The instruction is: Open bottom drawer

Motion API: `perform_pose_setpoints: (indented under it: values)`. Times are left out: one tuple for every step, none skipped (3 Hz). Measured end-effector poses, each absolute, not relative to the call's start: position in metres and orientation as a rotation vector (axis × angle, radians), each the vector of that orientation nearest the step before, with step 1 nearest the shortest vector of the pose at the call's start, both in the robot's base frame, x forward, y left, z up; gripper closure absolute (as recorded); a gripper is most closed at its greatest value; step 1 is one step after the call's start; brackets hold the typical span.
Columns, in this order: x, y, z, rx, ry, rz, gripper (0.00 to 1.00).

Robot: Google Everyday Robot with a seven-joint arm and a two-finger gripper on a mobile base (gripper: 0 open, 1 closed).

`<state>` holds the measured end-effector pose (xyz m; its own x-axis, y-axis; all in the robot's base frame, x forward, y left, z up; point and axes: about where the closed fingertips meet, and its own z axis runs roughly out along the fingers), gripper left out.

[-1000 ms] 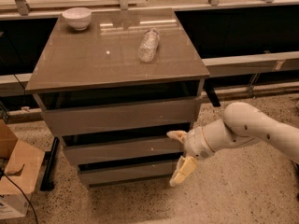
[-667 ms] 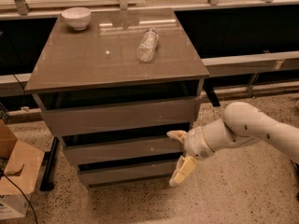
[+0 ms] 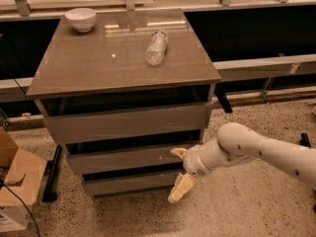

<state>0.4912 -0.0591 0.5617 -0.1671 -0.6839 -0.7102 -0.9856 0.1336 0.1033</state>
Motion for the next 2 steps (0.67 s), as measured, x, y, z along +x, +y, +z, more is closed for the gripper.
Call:
perform_pose_setpoints:
  values:
    - [0.498,-0.055,0.515,-1.553,1.937,0.771,0.00]
    - [0.511,-0.052,0.469,-1.495,1.960,0.774,0.00]
